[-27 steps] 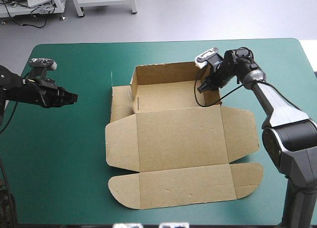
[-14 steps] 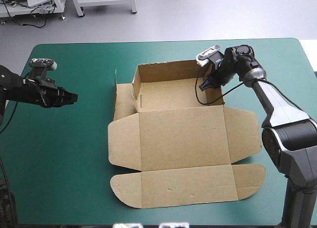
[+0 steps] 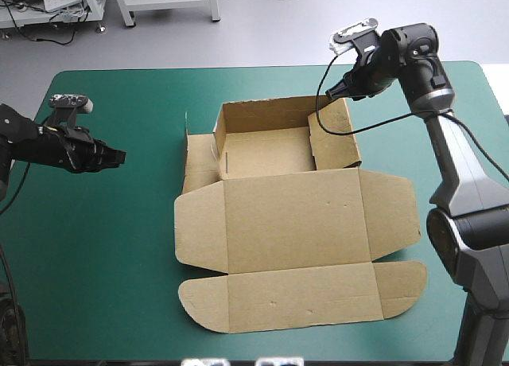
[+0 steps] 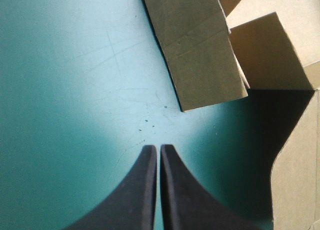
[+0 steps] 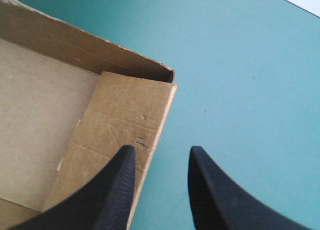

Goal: Fold the box

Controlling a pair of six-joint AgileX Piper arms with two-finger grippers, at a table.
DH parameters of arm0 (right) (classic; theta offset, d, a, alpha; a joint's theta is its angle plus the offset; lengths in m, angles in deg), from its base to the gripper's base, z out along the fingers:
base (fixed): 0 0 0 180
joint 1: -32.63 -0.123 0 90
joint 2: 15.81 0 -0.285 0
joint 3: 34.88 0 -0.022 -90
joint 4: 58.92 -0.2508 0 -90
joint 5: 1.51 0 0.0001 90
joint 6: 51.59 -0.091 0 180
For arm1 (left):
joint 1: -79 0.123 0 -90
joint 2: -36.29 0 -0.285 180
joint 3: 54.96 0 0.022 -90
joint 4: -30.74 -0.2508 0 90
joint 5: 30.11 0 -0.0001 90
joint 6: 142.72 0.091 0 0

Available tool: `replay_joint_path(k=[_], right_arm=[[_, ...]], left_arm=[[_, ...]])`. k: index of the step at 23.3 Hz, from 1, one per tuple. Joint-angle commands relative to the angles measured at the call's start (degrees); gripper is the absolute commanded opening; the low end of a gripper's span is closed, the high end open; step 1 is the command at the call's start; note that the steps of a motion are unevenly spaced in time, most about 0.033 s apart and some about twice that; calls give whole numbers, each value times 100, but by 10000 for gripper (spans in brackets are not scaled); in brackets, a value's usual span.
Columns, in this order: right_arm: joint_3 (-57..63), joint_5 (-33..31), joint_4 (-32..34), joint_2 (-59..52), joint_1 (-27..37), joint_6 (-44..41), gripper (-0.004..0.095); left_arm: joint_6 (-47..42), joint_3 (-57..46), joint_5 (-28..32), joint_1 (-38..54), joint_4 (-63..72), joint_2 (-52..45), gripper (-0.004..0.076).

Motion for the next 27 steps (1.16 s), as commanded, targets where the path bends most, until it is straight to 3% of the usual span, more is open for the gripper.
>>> replay_joint_path(k=[1, 5, 12, 27], right_arm=[[-202, -42, -173, -803, 36, -268, 337], [-202, -42, -49, -1278, 36, -678, 337], [648, -42, -47, -1050, 72, -736, 337], [823, -42, -996, 274, 336, -454, 337]], left_arm=[[4, 148, 139, 21, 263, -167, 10], [4, 148, 139, 21, 263, -167, 11], [4, 148, 129, 21, 263, -167, 11], [-21, 148, 132, 21, 251, -161, 11]])
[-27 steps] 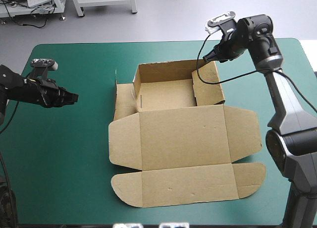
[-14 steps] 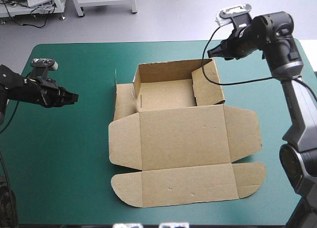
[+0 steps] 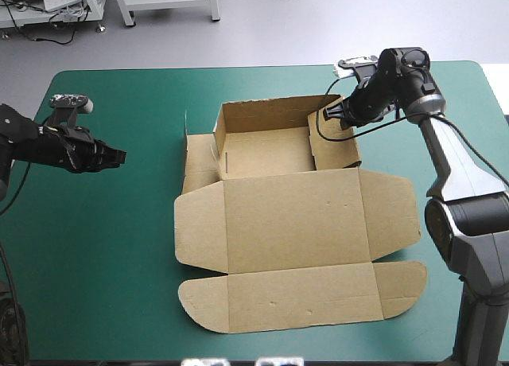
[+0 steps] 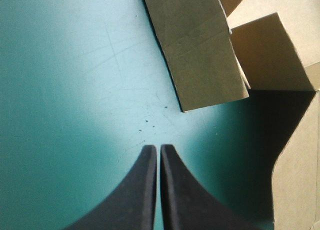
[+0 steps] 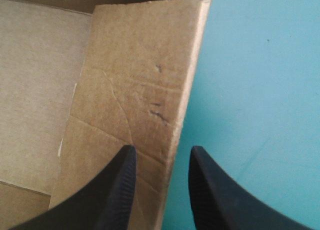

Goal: Fold the box

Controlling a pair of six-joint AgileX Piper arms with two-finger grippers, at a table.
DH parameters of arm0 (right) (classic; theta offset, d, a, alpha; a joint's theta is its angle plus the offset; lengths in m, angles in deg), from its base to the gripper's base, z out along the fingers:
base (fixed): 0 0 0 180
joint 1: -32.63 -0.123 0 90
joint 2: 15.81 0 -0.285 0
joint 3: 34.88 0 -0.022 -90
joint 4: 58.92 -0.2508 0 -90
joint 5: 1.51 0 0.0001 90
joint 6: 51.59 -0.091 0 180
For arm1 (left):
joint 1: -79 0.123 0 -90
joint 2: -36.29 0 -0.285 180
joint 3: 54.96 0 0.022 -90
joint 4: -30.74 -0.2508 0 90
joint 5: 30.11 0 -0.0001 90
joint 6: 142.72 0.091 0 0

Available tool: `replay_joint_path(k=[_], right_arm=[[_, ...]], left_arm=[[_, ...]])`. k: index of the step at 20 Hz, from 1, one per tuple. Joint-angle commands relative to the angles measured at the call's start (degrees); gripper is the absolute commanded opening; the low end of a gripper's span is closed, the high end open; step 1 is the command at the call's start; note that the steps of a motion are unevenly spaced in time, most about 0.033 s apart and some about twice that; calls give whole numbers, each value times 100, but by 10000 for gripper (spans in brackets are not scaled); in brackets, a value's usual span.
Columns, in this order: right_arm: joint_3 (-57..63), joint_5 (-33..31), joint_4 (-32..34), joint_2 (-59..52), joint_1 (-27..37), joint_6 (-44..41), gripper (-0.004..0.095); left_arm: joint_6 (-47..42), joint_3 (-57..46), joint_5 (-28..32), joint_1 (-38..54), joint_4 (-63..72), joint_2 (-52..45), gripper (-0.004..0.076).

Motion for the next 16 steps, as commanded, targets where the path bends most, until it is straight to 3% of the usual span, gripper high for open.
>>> replay_joint_path(k=[1, 7, 10, 11, 16], right_arm=[[-132, -53, -139, -154, 38, 136, 337], [-132, -53, -457, 354, 38, 262, 287], [-132, -42, -515, 384, 38, 457, 103], [-144, -42, -499, 384, 38, 457, -16], [-144, -42, -498, 332, 38, 457, -17]], left_arm=[[-17, 148, 122, 21, 251, -167, 11], [-17, 148, 186, 21, 251, -122, 11], [-25, 148, 398, 21, 251, -122, 11], [-42, 148, 463, 21, 261, -122, 10], [-42, 148, 463, 21, 261, -95, 10]])
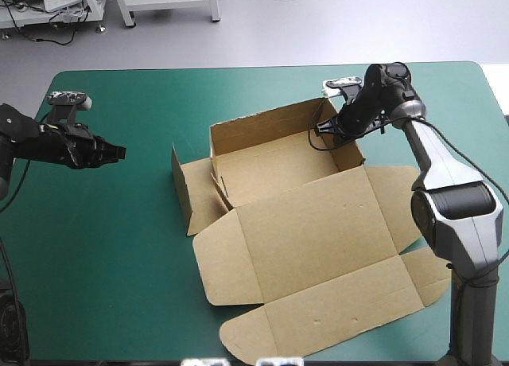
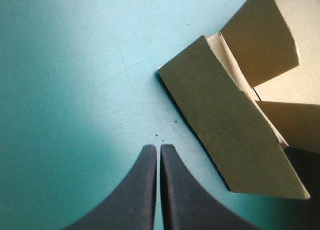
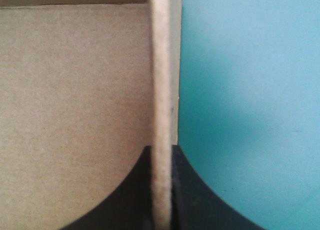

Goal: Fold the box

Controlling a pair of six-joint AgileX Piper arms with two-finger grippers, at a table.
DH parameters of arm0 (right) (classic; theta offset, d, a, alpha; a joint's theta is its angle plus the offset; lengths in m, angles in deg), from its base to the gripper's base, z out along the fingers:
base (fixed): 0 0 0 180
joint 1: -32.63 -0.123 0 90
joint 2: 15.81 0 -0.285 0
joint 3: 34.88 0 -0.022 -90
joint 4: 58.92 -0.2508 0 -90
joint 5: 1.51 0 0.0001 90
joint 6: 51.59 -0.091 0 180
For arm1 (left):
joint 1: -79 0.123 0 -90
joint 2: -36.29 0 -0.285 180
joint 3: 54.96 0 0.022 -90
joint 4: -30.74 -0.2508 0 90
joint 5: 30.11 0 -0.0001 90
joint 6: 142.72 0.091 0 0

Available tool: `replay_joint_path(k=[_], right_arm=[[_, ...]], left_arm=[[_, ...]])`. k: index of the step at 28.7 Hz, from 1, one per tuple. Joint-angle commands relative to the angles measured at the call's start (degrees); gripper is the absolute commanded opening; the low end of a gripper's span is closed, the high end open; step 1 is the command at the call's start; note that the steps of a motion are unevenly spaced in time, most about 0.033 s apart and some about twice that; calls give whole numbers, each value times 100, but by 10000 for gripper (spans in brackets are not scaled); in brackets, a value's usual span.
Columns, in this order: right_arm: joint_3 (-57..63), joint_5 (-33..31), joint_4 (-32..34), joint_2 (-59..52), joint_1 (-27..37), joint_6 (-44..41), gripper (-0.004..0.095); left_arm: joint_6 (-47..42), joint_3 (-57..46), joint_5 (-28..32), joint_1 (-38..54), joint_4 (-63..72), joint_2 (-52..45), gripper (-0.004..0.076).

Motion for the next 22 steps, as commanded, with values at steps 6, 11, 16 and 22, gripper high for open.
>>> replay_joint_path(k=[6, 11, 16, 22], right_arm=[[-647, -69, -57, -784, 35, 36, -17], [-1128, -66, 131, -1220, 35, 26, -17], [-1306, -96, 518, -1788, 35, 5, -17], [-1306, -96, 857, -2566, 35, -5, -17]], left_arm=[[-57, 148, 150, 21, 261, -92, 10], [-57, 148, 214, 21, 393, -92, 10], [-57, 148, 268, 21, 616, -92, 10], [-57, 148, 412, 21, 1033, -92, 10]])
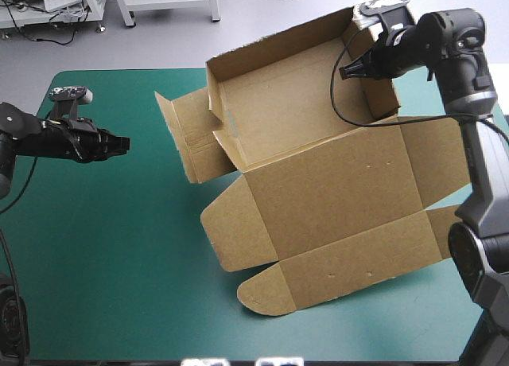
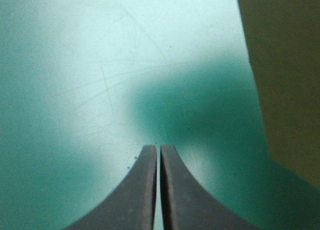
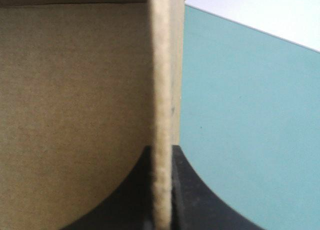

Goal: Fold the box

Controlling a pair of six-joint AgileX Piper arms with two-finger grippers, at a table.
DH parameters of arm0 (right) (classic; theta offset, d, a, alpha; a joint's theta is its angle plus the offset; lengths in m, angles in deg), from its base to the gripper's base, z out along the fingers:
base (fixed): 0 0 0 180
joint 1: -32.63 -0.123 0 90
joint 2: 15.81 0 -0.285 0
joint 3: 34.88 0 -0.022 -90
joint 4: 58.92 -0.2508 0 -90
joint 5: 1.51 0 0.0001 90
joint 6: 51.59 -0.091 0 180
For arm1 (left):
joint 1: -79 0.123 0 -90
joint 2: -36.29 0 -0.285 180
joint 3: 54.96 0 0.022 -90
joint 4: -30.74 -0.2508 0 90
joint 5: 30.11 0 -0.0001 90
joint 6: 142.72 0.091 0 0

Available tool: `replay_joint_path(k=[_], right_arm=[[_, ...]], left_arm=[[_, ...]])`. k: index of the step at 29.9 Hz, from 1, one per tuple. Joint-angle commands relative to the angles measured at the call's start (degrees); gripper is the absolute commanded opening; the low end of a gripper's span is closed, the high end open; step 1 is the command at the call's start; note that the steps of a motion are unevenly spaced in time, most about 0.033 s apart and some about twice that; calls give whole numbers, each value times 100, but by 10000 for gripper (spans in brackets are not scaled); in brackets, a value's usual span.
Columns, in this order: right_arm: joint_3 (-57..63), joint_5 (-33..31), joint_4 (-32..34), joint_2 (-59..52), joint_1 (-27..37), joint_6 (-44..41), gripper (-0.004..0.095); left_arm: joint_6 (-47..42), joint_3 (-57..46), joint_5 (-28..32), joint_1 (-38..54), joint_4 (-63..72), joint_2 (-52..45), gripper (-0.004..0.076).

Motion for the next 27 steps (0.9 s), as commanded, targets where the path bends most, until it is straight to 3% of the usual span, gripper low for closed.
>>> replay_joint_path(k=[1, 7, 17, 27], right_arm=[[-211, -26, 63, -757, 40, -32, -17], [-211, -26, 74, -1394, 40, -68, -17], [-211, -26, 51, -1800, 40, -183, -18], [-211, -26, -433, -1800, 40, -183, -17]], left_arm=[[-25, 148, 228, 21, 558, -194, 10], [38, 148, 393, 21, 1468, -186, 9], [1181, 148, -162, 21, 4929, 8, 9], [1325, 148, -408, -32, 5120, 8, 9]])
